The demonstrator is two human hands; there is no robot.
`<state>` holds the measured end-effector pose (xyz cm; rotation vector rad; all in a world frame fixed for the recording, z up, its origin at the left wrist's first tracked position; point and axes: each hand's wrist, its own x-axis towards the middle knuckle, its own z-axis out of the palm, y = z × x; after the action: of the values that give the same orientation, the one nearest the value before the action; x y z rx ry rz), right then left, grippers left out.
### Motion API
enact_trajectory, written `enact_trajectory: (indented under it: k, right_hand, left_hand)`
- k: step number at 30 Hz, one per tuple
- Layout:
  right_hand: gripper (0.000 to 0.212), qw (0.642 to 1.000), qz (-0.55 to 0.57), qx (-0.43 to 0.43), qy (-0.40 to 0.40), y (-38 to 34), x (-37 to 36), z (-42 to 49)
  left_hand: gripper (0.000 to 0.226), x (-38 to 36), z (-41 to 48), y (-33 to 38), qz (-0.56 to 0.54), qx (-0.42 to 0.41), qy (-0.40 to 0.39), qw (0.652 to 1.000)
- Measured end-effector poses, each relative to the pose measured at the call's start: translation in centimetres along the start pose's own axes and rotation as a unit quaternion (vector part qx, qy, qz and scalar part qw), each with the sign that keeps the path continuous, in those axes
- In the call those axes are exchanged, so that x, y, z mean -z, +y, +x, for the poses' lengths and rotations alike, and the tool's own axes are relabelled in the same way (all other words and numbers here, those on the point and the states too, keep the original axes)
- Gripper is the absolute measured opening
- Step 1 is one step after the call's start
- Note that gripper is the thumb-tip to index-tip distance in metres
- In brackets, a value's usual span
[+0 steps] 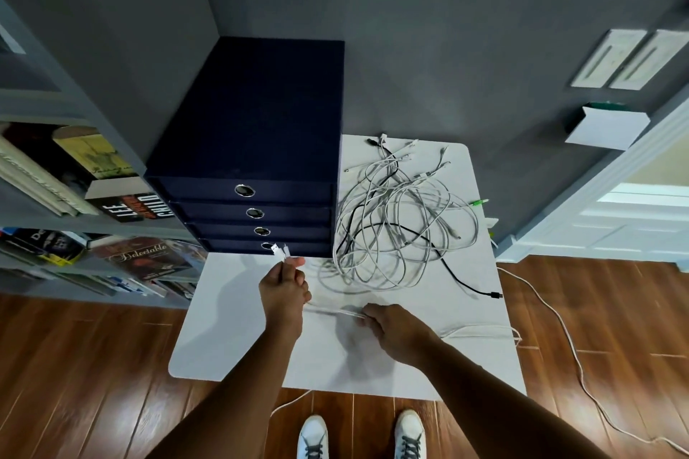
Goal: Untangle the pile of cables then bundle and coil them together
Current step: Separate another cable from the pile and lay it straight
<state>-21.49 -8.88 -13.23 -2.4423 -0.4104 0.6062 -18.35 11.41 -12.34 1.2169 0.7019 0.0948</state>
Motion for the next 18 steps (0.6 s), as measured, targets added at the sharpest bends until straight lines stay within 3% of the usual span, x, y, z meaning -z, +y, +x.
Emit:
enact_trajectory:
  k: [8,12,15,18]
  right_hand:
    - [0.038,0.991,-0.131,0.020,-0.006,0.5,0.1,-0.4]
    - [0.076,0.982,-0.189,-0.013,0.002,1.6,1.8,-0.4]
    - [0.061,0.985,-0.123,-0.073,0.099,2.6,4.2,0.1]
    - [0.058,0.966,-0.008,-0.106,0.238,2.2,7.0,1.6]
  left_hand:
    - [0.036,-0.1,0.6,-0.4,0.000,0.004,0.032,0.999]
    - [0.035,-0.1,0.8,-0.2,0.019,-0.018,0.033,0.999]
    - [0.035,-0.1,0.9,0.3,0.023,-0.045,0.020,0.999]
    - [0.035,-0.4,0.6,0.9,0.019,-0.076,-0.002,0.997]
